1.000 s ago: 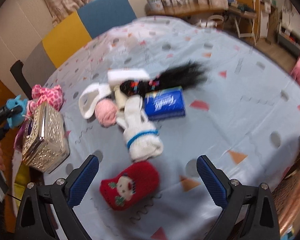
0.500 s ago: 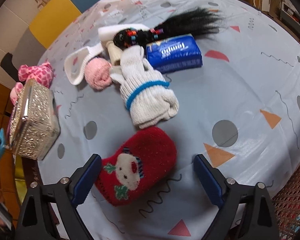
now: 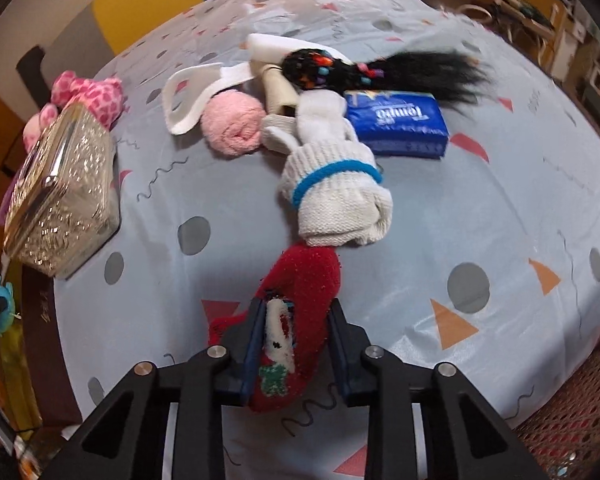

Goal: Organize soft objects
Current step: 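Place the blue bear on the gold tray while the right gripper grasps the red sock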

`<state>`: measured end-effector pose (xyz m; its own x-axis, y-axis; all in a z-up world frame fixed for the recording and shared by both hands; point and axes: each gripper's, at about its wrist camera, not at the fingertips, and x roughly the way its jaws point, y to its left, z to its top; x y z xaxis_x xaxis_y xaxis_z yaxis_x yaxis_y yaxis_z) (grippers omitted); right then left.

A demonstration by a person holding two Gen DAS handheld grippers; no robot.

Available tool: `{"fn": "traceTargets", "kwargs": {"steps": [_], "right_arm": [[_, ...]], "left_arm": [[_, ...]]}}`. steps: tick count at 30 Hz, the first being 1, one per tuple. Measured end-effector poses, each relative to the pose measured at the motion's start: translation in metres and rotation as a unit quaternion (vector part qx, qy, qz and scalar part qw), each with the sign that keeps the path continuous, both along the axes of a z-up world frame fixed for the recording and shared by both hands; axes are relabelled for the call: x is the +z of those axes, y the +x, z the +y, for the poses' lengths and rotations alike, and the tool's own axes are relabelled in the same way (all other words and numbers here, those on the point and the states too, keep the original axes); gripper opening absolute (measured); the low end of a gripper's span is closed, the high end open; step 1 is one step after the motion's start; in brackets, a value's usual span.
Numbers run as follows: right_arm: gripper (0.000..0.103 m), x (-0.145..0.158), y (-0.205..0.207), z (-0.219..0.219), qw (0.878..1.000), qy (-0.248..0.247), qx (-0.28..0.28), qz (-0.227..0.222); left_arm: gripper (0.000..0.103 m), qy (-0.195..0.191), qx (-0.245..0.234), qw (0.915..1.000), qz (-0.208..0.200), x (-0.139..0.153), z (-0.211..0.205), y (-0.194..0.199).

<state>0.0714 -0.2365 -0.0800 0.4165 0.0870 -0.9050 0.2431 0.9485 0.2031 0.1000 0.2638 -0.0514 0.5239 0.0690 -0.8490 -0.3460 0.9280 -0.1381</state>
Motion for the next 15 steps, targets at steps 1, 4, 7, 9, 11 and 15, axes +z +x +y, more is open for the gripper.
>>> {"fn": "traceTargets", "kwargs": {"steps": [1,4,7,9,11,15], "right_arm": [[0.027,0.001,0.0,0.003,1.0,-0.007,0.006,-0.002],[0.023,0.004,0.002,0.007,1.0,-0.016,0.017,-0.005],[0.021,0.01,0.006,0.012,0.999,-0.025,0.027,-0.01],[0.021,0.016,0.012,0.017,0.999,-0.03,0.037,-0.017],[0.021,0.021,0.019,0.021,0.998,-0.035,0.046,-0.025],[0.02,0.035,0.031,0.029,0.996,-0.047,0.068,-0.045]], "left_arm": [[0.059,0.001,0.007,1.0,0.005,-0.005,0.005,-0.002],[0.061,0.003,0.019,0.9997,0.013,-0.012,0.015,-0.003],[0.066,0.007,0.024,0.9996,0.013,-0.017,0.021,-0.008],[0.071,0.009,0.026,0.9996,0.009,-0.016,0.022,-0.009],[0.073,0.013,0.027,0.9995,0.007,-0.014,0.023,-0.01],[0.083,0.012,0.026,0.9996,0.001,-0.012,0.025,-0.013]]}}
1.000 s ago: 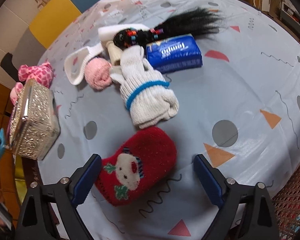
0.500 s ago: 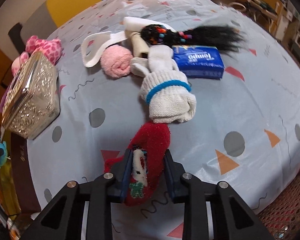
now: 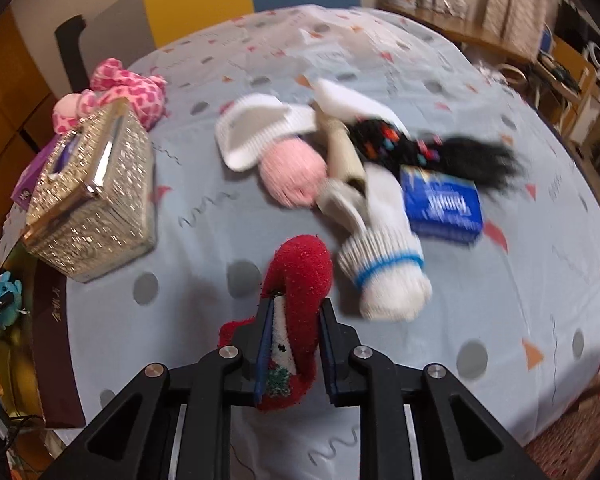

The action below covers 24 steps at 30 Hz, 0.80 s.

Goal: Organize soft objects
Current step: 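Place the blue bear on the gold tray while the right gripper grasps the red sock, then carry the red sock to the gold tray and release it with the right gripper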

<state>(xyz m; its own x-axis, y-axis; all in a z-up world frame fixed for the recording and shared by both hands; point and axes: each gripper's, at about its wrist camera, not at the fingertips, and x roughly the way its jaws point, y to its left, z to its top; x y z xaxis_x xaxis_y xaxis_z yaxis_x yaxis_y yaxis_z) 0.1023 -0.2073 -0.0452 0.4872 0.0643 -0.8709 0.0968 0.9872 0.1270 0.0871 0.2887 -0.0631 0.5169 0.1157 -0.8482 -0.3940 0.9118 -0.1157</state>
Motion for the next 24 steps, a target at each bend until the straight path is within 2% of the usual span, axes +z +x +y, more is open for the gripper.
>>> {"fn": "traceTargets", "kwargs": {"steps": [6,16,24], "right_arm": [[0.02,0.012,0.031,0.009,1.0,-0.001,0.019,-0.018],[0.02,0.03,0.094,0.008,1.0,-0.017,0.006,-0.014],[0.02,0.076,0.145,0.053,0.997,-0.002,0.033,-0.07]], "left_arm": [[0.089,0.01,-0.002,0.9995,-0.028,0.019,-0.002,-0.016],[0.094,0.024,-0.007,0.9971,-0.072,0.049,-0.013,-0.053],[0.095,0.035,-0.015,0.9951,-0.091,0.058,-0.027,-0.08]]}}
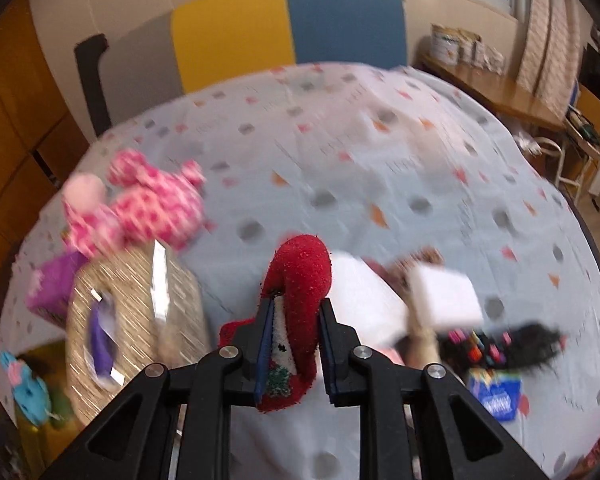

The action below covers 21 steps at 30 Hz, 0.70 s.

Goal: Organize soft objects
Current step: 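Carry the red sock to the gold tray and release it with the right gripper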

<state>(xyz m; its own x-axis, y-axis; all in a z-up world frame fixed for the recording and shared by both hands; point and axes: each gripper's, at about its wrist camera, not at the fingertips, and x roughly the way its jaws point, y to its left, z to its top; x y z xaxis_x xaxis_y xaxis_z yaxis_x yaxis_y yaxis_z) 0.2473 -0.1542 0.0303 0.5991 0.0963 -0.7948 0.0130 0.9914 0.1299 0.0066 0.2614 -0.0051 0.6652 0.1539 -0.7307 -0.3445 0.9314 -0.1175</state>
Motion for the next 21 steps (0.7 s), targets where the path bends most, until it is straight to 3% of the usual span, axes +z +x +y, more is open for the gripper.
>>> {"fn": "traceTargets", "kwargs": {"steps": [6,11,15,21], "right_arm": [[0.02,0.032,0.015,0.065,0.997,0.038,0.067,-0.031],[0.02,0.048,0.0,0.14,0.984,0.061,0.162,-0.044],[0.02,0.042,-0.027,0.192,0.969,0.057,0.236,-0.035],[0.02,0.007,-0.067,0.247,0.946,0.042,0.32,0.0]], "left_arm": [[0.095,-0.007,-0.001,1.0,-0.001,0.0,-0.004,-0.012],[0.095,-0.008,0.004,1.0,-0.002,0.001,-0.001,-0.018],[0.095,-0.008,0.011,0.9999,-0.007,0.004,0.003,-0.025],[0.095,-0.01,0.026,0.9995,-0.015,0.007,0.011,-0.036]]}}
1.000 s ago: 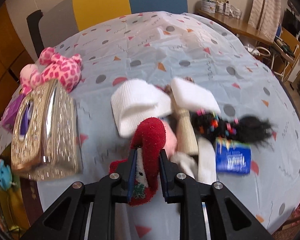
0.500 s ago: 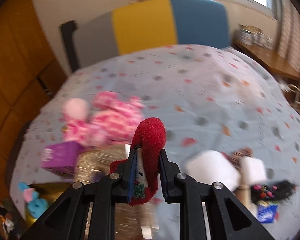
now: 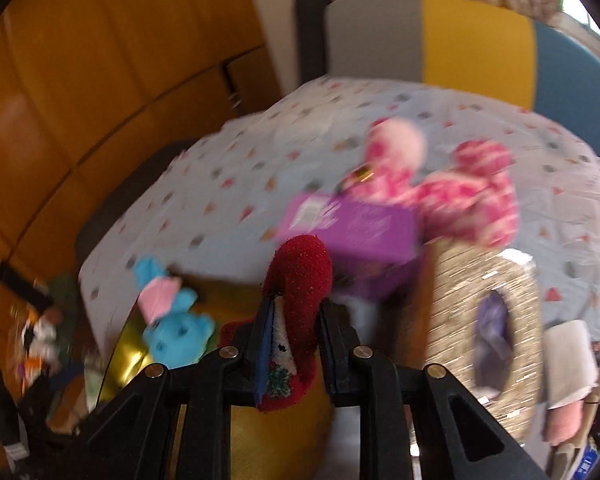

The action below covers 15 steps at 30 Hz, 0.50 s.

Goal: Organize soft objects
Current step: 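Carry the red sock to the gold tray and release it with the right gripper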

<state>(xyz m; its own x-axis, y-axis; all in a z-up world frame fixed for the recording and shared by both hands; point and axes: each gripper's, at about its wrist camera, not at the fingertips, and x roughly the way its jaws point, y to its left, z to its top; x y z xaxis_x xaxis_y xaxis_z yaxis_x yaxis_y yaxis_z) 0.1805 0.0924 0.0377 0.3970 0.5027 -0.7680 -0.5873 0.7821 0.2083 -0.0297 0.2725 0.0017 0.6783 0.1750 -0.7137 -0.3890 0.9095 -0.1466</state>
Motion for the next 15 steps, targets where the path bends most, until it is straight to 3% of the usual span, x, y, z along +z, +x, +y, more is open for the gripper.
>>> {"fn": "traceTargets", "kwargs": {"steps": [7,14,15], "right_arm": [[0.021,-0.049,-0.016,0.046,0.998,-0.037,0.039,0.044],[0.033,-0.079,-0.005,0.069,0.997,-0.044,0.021,0.064],[0.038,-0.079,-0.005,0.07,0.997,-0.042,0.019,0.063]], "left_arm": [[0.095,-0.004,0.008,0.9999,-0.006,0.002,0.003,-0.01],[0.095,-0.005,0.008,1.0,-0.003,-0.002,0.005,-0.013],[0.095,-0.002,0.009,1.0,-0.003,-0.002,0.005,-0.013]]}}
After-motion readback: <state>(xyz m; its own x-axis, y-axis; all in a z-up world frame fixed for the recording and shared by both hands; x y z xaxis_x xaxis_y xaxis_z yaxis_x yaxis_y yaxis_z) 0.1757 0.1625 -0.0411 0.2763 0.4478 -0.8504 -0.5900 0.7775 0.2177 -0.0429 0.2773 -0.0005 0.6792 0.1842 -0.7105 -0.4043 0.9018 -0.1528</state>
